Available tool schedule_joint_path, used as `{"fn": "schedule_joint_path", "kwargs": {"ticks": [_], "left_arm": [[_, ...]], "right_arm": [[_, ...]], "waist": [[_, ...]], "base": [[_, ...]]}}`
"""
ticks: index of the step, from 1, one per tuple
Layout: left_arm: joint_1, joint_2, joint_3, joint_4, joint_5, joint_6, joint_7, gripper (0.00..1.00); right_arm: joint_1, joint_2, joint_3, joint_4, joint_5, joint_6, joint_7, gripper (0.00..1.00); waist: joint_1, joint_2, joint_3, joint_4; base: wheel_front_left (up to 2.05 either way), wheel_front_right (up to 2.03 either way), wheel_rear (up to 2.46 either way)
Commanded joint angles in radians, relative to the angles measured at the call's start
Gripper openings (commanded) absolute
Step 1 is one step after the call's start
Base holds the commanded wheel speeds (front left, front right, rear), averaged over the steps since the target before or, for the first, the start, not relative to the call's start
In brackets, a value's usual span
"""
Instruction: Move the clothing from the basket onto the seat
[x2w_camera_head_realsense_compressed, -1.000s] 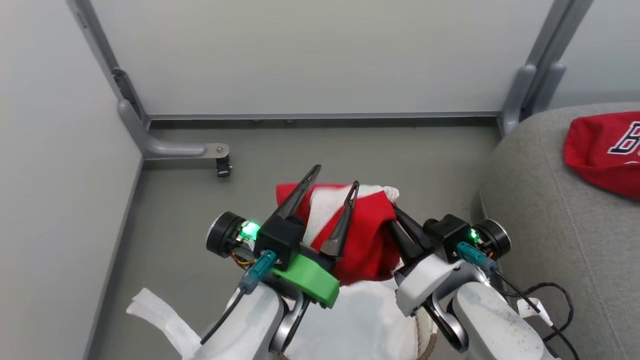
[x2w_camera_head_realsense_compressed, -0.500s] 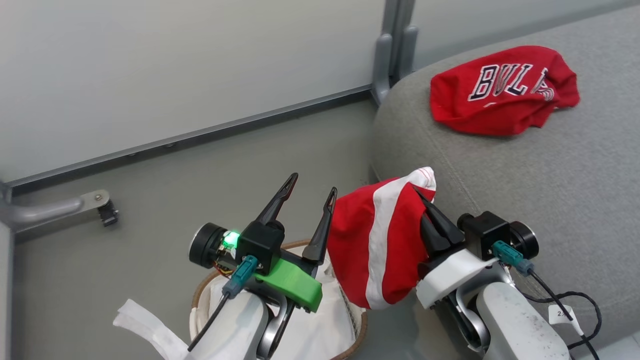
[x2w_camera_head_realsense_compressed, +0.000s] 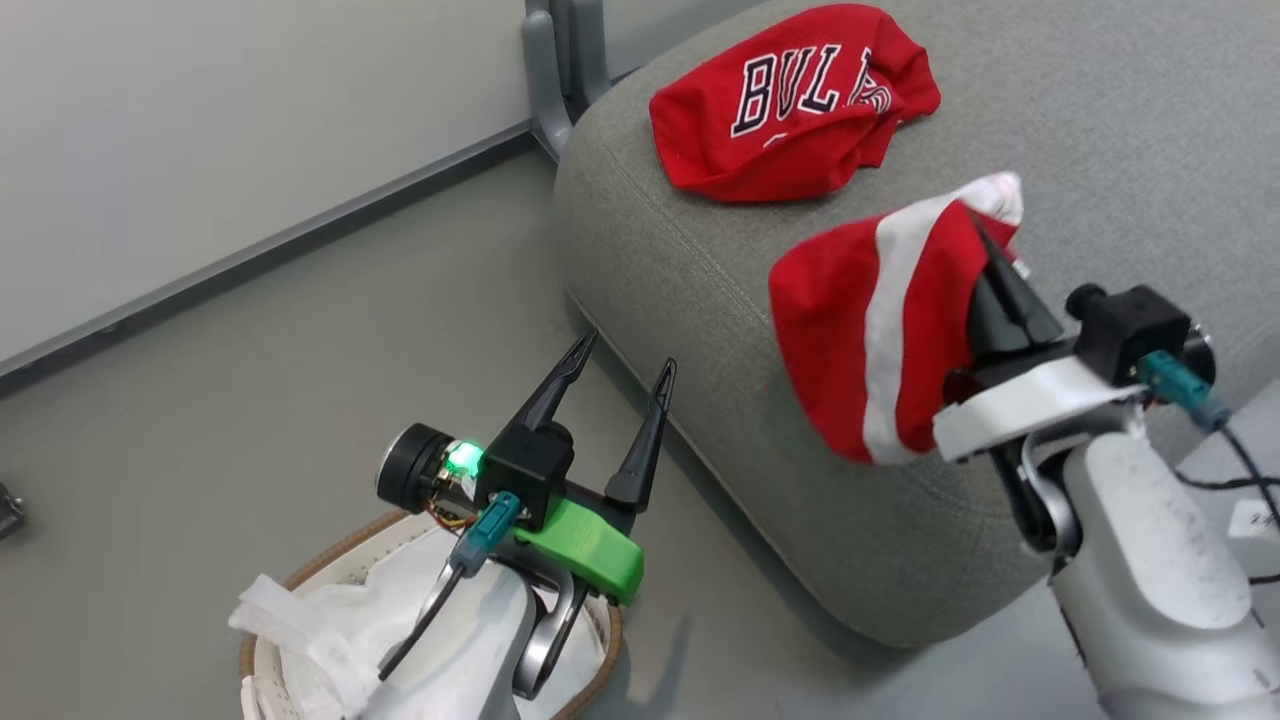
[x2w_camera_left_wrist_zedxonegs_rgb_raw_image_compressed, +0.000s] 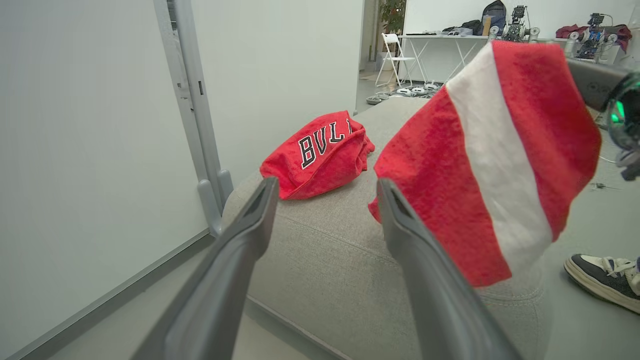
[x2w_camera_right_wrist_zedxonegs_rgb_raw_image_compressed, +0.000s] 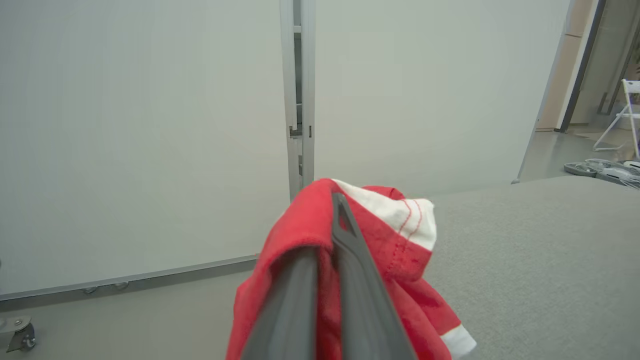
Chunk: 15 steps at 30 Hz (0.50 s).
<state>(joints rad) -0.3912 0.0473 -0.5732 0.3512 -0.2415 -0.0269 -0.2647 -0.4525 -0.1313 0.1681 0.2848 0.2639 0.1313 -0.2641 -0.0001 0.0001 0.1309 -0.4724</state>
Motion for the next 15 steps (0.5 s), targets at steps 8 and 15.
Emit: {"fn": "schedule_joint_path", "kwargs": {"ticks": [8, 15], "left_arm": [[-0.082, 0.008, 0.003, 0.029, 0.046, -0.007, 0.001, 1.0], [-0.151, 0.007, -0.012, 0.023, 0.053, 0.005, 0.001, 1.0]], "right_arm": [[-0.298, -0.134, -0.046, 0.014, -0.01, -0.001, 0.0, 0.0], [-0.553, -0.255, -0.095, 0.145, -0.069, -0.001, 0.0, 0.0]], "waist": [[0.0001, -0.0001, 0.208, 0.049], [0.0001, -0.0001, 0.321, 0.142]], "base": [[0.0, 0.0, 0.0], [0.0, 0.0, 0.0]]}}
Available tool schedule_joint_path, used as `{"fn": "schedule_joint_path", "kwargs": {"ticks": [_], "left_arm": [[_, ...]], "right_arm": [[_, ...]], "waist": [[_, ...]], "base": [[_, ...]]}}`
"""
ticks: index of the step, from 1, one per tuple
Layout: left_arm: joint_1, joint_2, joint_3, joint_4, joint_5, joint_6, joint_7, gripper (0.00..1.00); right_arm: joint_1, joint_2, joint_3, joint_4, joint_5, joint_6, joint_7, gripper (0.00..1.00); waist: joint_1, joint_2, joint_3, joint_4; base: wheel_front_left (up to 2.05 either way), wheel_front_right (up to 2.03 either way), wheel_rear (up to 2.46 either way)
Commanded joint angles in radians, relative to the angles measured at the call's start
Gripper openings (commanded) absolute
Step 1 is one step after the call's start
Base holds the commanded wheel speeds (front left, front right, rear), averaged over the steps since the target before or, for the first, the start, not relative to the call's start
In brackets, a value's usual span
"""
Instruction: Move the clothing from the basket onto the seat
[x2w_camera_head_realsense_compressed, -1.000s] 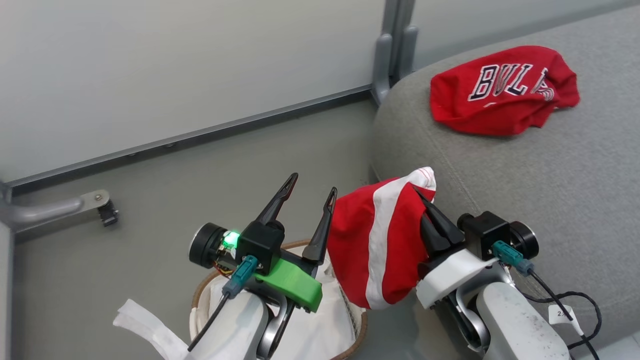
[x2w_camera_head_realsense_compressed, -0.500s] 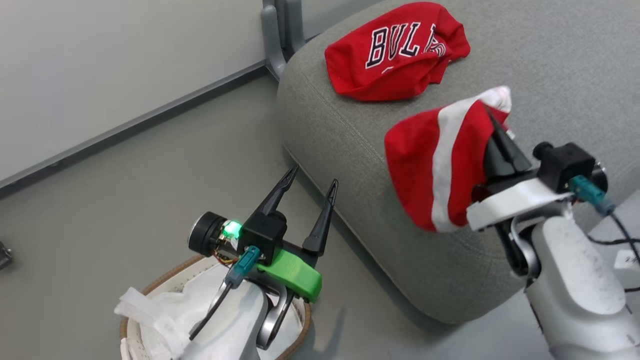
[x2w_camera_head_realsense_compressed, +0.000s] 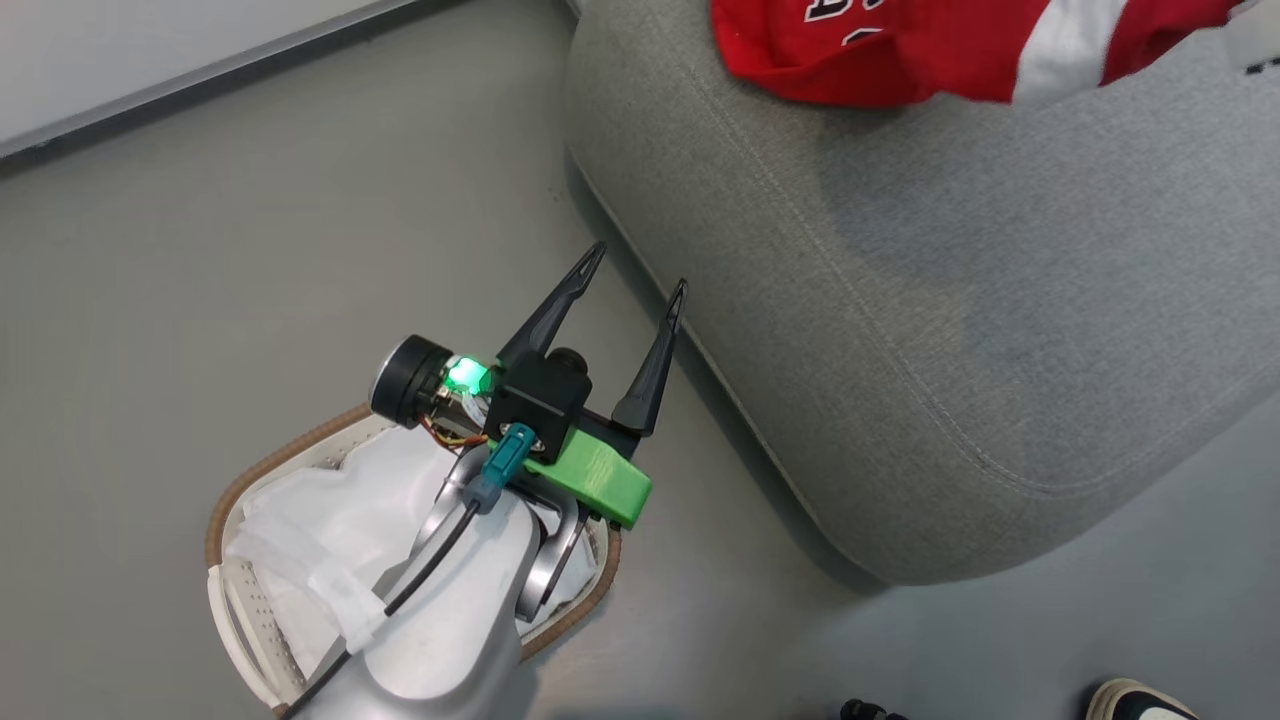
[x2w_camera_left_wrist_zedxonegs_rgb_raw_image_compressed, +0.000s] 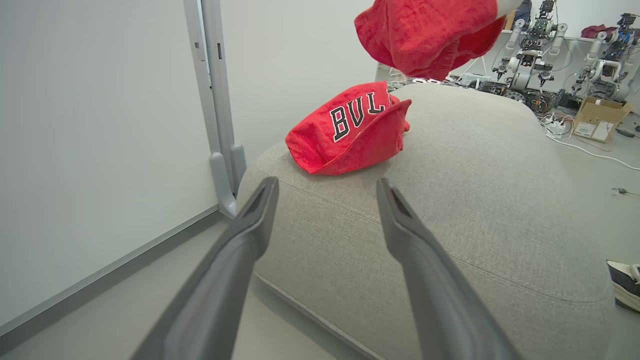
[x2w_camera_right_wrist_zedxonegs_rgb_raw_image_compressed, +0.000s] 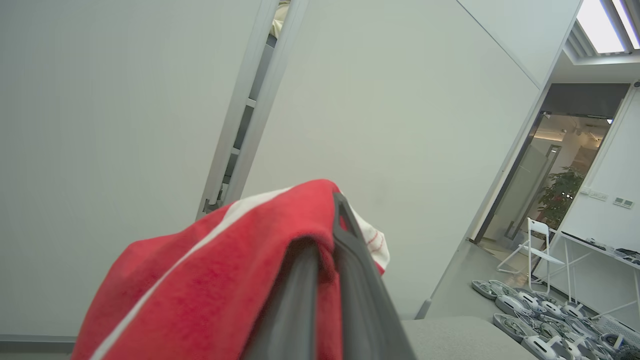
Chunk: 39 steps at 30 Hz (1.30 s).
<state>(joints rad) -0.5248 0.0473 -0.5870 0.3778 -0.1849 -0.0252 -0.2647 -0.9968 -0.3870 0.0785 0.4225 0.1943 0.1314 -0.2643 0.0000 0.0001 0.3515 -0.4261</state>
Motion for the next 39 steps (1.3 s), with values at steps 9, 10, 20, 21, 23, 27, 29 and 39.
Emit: {"fn": "schedule_joint_path", "kwargs": {"ticks": [9, 10, 20, 21, 23, 27, 29, 39], "left_arm": [[-0.077, 0.007, -0.019, -0.029, 0.001, 0.023, 0.001, 1.0], [-0.082, 0.006, -0.023, -0.037, -0.004, 0.027, 0.001, 1.0], [-0.054, 0.006, -0.008, -0.036, -0.017, 0.061, 0.001, 1.0], [-0.049, 0.006, -0.001, -0.033, -0.014, 0.064, 0.001, 1.0], [-0.037, 0.005, 0.019, -0.028, -0.008, 0.066, 0.001, 1.0], [-0.005, 0.006, 0.067, -0.019, 0.005, 0.068, 0.001, 1.0], [0.016, 0.007, 0.093, -0.016, 0.01, 0.065, 0.001, 1.0], [0.162, 0.008, 0.222, -0.005, 0.024, 0.063, 0.001, 1.0]], "right_arm": [[-0.222, -0.11, -0.132, 0.263, -0.135, -0.001, 0.0, 0.0], [-0.225, -0.125, -0.142, 0.293, -0.164, -0.001, 0.0, 0.0], [-0.074, -0.089, -0.274, 0.482, -0.26, -0.001, 0.0, 1.0], [-0.042, -0.074, -0.288, 0.473, -0.25, -0.001, 0.0, 1.0], [0.018, -0.048, -0.303, 0.439, -0.232, -0.001, 0.0, 1.0], [0.155, 0.0, -0.295, 0.351, -0.19, -0.001, 0.0, 1.0], [0.225, 0.018, -0.294, 0.317, -0.165, -0.001, 0.0, 1.0], [0.504, 0.109, -0.227, 0.158, -0.064, -0.001, 0.0, 1.0]], "waist": [[0.0, -0.0001, 0.218, 0.229], [0.0, -0.0001, 0.231, 0.246], [0.0, -0.0001, 0.252, 0.306], [0.0, -0.0001, 0.245, 0.306], [0.0, -0.0001, 0.228, 0.302], [0.0, -0.0001, 0.176, 0.29], [0.0, -0.0001, 0.145, 0.284], [0.0, -0.0001, -0.025, 0.286]], "base": [[0.0, 0.0, 0.0], [0.0, 0.0, 0.0], [0.0, 0.0, 0.0], [0.0, 0.0, 0.0], [0.0, 0.0, 0.0], [0.0, 0.0, 0.0], [0.0, 0.0, 0.0], [0.0, 0.0, 0.0]]}}
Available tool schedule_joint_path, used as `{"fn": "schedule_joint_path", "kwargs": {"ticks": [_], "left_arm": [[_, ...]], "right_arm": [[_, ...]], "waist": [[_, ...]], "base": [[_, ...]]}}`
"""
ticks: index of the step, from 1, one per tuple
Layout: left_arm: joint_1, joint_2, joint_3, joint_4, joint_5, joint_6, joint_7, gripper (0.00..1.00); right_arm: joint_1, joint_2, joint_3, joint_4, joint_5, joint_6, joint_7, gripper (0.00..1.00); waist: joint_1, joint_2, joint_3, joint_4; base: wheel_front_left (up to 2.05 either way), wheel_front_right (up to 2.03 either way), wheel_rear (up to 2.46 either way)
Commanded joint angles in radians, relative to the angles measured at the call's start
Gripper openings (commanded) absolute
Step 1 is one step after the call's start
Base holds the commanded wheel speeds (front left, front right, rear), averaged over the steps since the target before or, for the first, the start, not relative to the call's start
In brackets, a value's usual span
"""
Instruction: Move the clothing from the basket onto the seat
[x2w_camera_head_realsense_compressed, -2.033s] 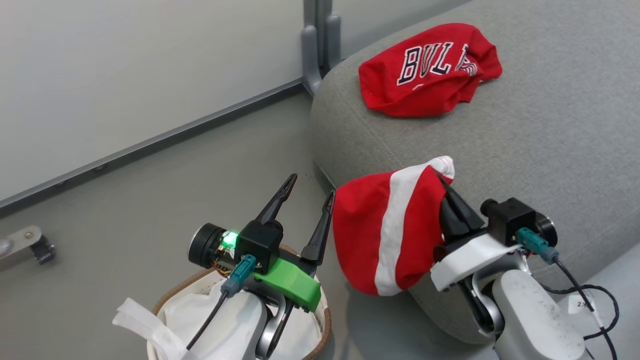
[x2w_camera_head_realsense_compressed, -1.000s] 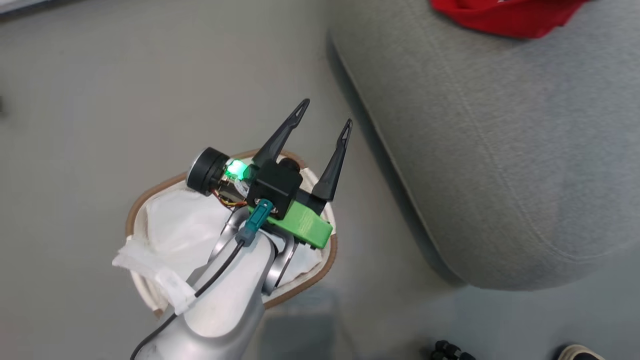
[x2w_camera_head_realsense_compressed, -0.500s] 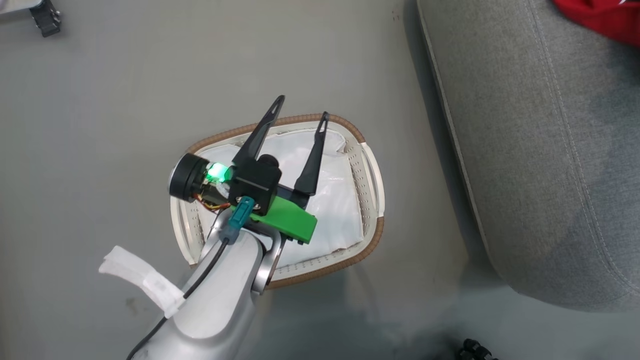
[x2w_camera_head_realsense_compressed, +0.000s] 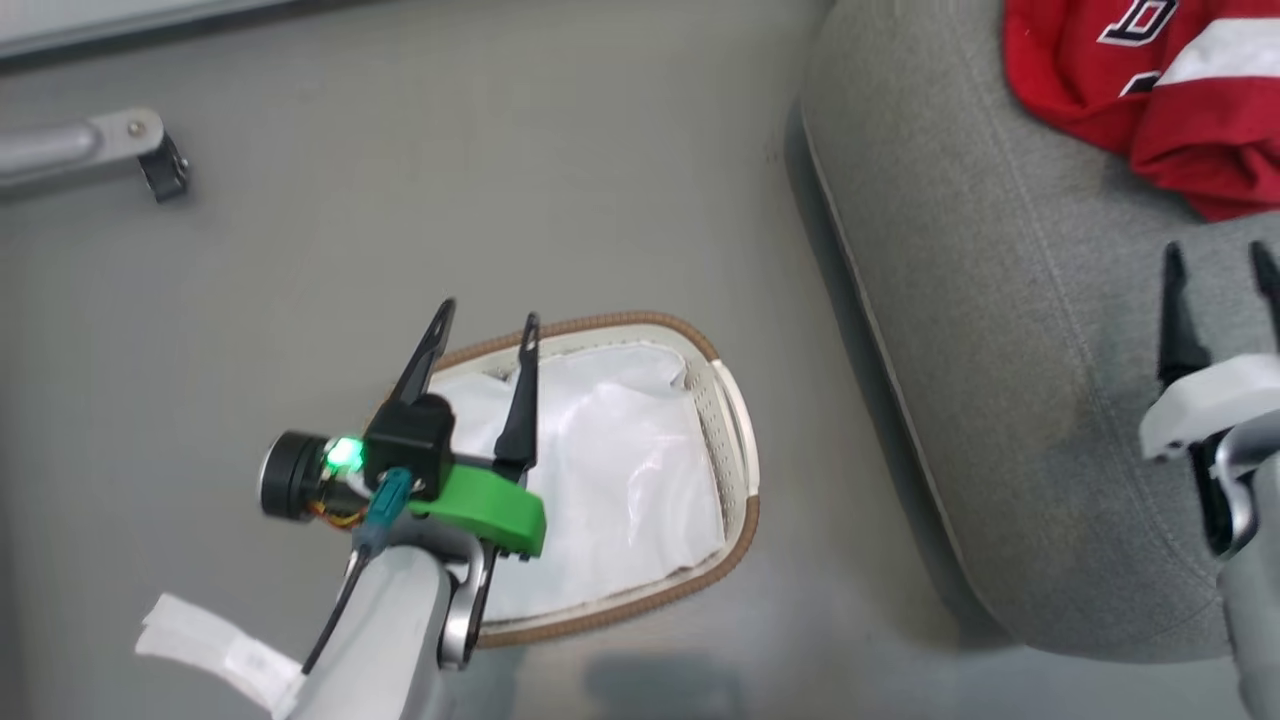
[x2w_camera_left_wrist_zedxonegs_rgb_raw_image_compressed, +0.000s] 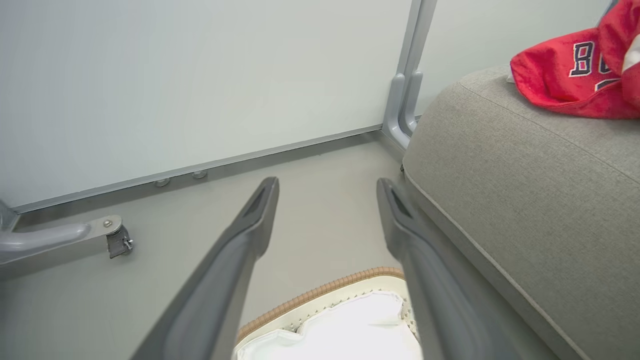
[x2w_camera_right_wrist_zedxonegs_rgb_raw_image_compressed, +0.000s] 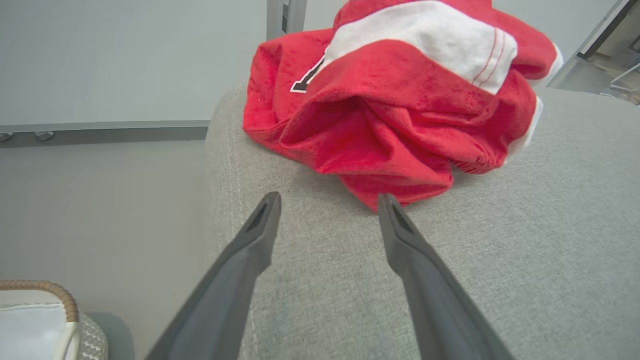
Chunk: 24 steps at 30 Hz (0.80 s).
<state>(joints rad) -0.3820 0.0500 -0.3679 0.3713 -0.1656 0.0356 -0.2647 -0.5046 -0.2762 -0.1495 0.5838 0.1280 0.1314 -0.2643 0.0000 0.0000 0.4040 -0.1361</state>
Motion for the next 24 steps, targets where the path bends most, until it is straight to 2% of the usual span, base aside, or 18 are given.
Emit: {"fn": "schedule_joint_path", "kwargs": {"ticks": [1, 10, 19, 24], "left_arm": [[0.037, 0.005, 0.023, -0.001, -0.002, 0.006, 0.001, 1.0], [0.164, 0.003, 0.15, -0.008, 0.021, 0.029, 0.001, 1.0], [0.264, 0.003, 0.249, 0.004, 0.051, 0.033, 0.001, 1.0], [0.309, 0.003, 0.291, 0.004, 0.016, -0.003, 0.001, 1.0]], "right_arm": [[0.037, 0.008, 0.016, -0.026, 0.011, -0.001, 0.0, 1.0], [0.179, 0.118, 0.103, -0.188, 0.069, -0.001, 0.0, 1.0], [0.242, 0.18, 0.203, -0.213, 0.075, -0.001, 0.0, 1.0], [0.283, 0.197, 0.233, -0.218, 0.081, -0.001, 0.0, 1.0]], "waist": [[0.0, 0.0, -0.094, 0.001], [0.0, 0.0, -0.213, 0.075], [0.0, 0.0, -0.285, 0.135], [0.0, 0.0, -0.322, 0.151]], "base": [[0.0, 0.0, 0.0], [0.0, 0.0, 0.0], [0.0, 0.0, 0.0], [0.0, 0.0, 0.0]]}}
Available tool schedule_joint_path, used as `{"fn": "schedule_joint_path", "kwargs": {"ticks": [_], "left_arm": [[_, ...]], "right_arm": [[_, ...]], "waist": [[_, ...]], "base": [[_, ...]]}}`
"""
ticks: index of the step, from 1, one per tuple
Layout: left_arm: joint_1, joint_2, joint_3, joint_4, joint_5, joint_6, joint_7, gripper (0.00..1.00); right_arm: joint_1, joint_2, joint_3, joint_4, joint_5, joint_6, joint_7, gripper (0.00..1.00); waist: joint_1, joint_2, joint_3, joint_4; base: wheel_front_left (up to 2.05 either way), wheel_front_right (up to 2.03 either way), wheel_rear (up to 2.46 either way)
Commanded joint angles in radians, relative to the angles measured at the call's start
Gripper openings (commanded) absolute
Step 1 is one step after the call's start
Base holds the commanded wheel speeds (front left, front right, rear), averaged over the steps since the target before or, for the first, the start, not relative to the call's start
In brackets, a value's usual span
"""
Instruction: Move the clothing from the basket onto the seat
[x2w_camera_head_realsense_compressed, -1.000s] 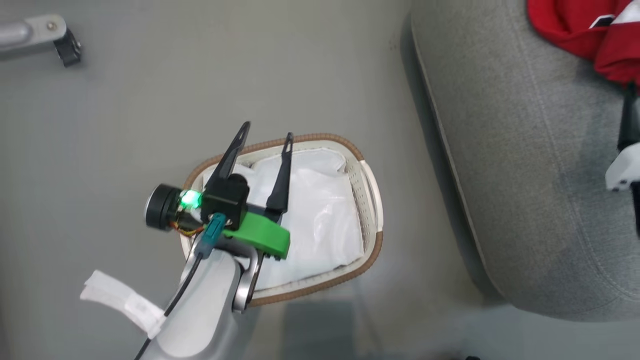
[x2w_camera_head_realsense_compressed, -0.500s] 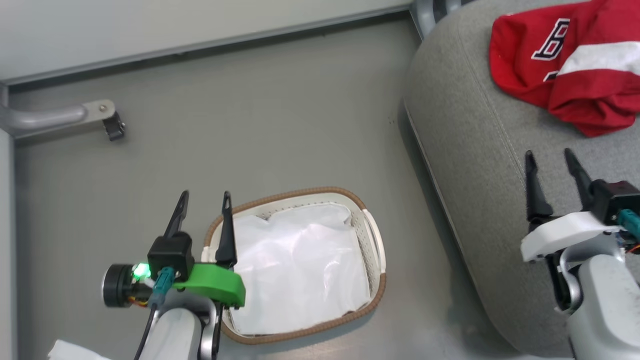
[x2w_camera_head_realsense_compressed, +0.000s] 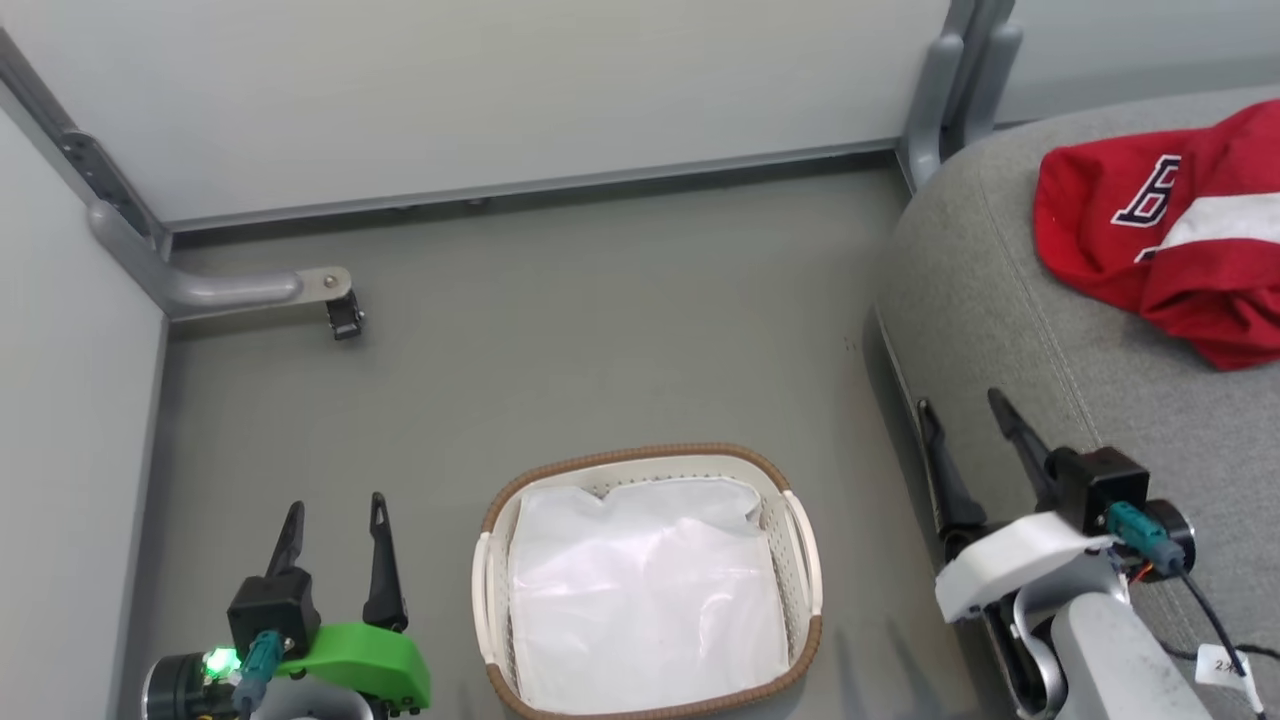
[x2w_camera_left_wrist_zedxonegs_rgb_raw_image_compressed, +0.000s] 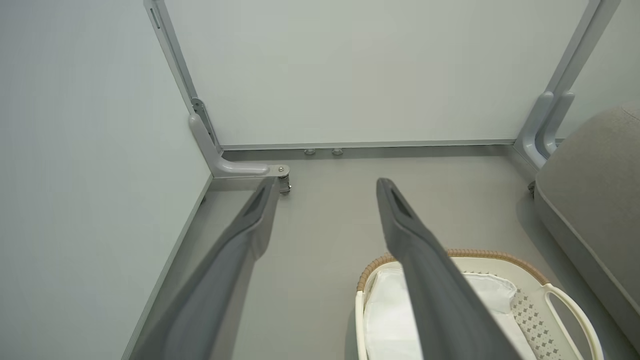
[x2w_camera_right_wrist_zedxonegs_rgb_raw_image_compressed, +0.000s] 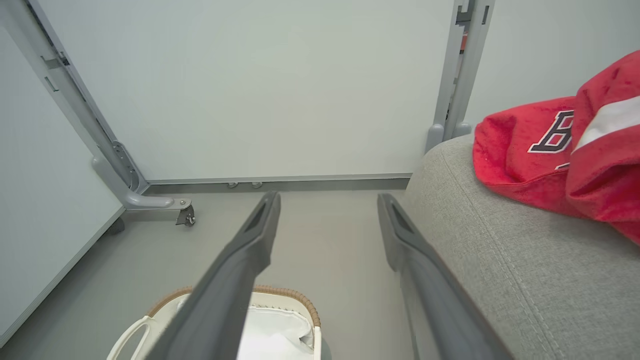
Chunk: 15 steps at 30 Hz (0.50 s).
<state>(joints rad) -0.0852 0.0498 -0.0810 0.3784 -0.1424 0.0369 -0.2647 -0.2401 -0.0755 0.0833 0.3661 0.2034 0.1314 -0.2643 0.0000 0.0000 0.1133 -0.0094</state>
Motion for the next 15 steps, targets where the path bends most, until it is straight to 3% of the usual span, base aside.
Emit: {"fn": "schedule_joint_path", "kwargs": {"ticks": [1, 4, 11, 12, 15], "left_arm": [[0.023, 0.003, 0.008, -0.004, -0.009, -0.008, 0.001, 1.0], [0.05, 0.003, 0.024, -0.018, -0.009, -0.014, 0.001, 1.0], [0.107, 0.003, 0.031, -0.031, -0.082, -0.075, 0.001, 1.0], [0.095, 0.0, 0.028, -0.026, -0.085, -0.074, 0.0, 0.0], [0.098, -0.003, 0.028, -0.003, -0.09, -0.074, 0.002, 0.0]], "right_arm": [[0.027, -0.001, 0.004, 0.0, 0.006, -0.001, 0.0, 1.0], [0.057, 0.007, 0.013, 0.003, 0.006, -0.001, 0.0, 1.0], [0.109, 0.015, 0.013, 0.014, 0.008, -0.001, 0.0, 1.0], [0.1, 0.017, 0.014, 0.012, 0.003, 0.0, 0.0, 0.0], [0.112, 0.022, 0.014, 0.032, 0.007, 0.0, 0.002, 0.0]], "waist": [[0.0, 0.0, -0.036, 0.025], [0.0, 0.0, -0.061, 0.027], [0.0, 0.0, -0.096, 0.033], [0.0, 0.0, -0.092, 0.029], [0.0, 0.0, -0.093, 0.029]], "base": [[0.0, 0.0, 0.0], [0.0, 0.0, 0.0], [0.0, 0.0, 0.0], [0.0, 0.0, 0.0], [0.0, 0.0, 0.0]]}}
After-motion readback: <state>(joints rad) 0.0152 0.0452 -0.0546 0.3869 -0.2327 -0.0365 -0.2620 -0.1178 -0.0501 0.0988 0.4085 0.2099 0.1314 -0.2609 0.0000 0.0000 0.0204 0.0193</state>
